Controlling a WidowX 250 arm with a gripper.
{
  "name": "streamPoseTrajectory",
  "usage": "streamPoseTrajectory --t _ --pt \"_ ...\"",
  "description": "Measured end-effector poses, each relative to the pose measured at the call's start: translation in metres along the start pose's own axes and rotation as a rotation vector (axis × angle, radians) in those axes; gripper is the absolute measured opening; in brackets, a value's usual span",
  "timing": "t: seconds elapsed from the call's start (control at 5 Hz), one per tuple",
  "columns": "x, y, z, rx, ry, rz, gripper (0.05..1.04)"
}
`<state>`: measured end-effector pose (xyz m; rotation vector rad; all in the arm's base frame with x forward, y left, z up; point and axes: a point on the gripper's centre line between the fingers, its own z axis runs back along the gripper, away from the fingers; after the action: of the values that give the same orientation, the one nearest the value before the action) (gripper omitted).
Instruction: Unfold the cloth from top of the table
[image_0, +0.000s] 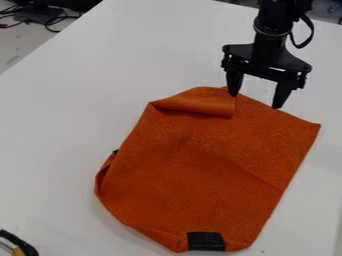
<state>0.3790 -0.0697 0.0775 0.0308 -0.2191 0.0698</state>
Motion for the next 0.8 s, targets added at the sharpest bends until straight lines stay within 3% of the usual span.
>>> streamPoseTrajectory --t 0.2,0.4,0.8 --pt "-0.006 0.001 -0.014 0.017 0.034 0.003 1.0" --pt "-0.01 -0.015 -0.022 0.08 -0.032 -0.02 1.0" --pt "-0.008 -0.002 -0.032 0.098 -0.082 -0.027 1.001"
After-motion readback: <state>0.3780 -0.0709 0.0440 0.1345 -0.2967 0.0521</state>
